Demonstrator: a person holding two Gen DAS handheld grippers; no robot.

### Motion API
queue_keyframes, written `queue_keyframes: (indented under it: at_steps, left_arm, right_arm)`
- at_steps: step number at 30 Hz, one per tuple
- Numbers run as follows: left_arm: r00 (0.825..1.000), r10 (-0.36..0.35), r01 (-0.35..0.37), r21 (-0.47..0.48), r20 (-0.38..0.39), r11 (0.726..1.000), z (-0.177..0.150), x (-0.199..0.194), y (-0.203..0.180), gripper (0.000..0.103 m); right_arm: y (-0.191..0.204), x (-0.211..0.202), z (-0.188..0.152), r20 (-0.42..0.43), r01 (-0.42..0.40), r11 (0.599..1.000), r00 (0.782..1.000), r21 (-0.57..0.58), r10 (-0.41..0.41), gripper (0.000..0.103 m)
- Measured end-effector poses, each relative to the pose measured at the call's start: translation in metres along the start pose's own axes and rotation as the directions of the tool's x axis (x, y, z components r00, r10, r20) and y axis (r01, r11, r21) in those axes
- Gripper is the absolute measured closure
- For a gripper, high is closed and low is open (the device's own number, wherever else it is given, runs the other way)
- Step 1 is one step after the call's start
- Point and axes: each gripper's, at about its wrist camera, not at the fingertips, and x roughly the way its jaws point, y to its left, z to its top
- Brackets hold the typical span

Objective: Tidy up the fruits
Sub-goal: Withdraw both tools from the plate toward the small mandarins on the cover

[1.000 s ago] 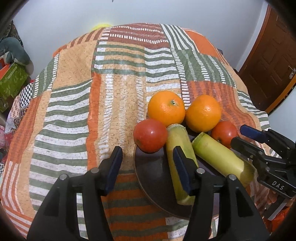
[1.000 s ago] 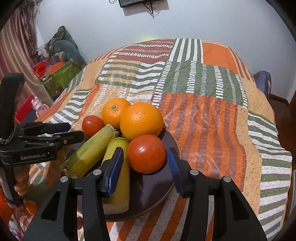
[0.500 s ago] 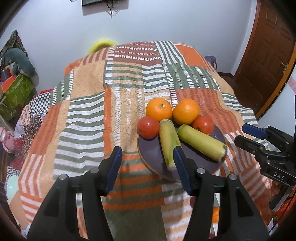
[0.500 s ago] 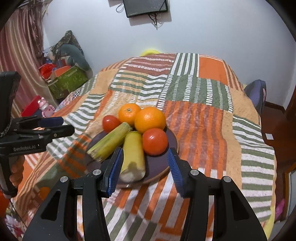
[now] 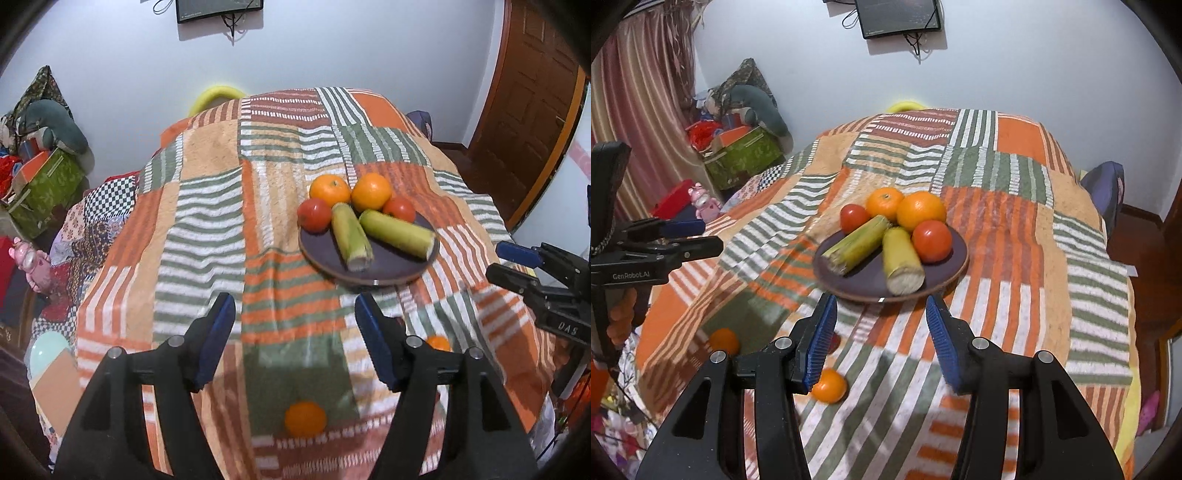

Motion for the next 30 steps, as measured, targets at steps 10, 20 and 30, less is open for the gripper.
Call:
queue_keyframes:
  at_steps: [10,20,30]
  left_arm:
    - [0.996,-0.023,0.021,-0.023,-0.082,1.000,-0.047,-0.011,0.011,0.035]
    - [0.990,-0.048,0.047,-0.005,-0.130,0.999,-0.079,-0.003,0.006,0.035]
    - [0.978,-0.079,0.081,0.004,-0.191,0.997,-0.093,0.021,-0.001,0.038]
  right_arm:
    - [0.017,-0.008,-0.034,-0.046,0.000,1.000,0.999,0.019,0.001,0.056]
    - [0.032,0.001,-0.050,-0.092,-0.007,0.999,0.996,0.032,0.010,0.056]
    - [0.041,0.021,-0.057,-0.137,-0.026,0.999,0.990,0.027,0.030,0.056]
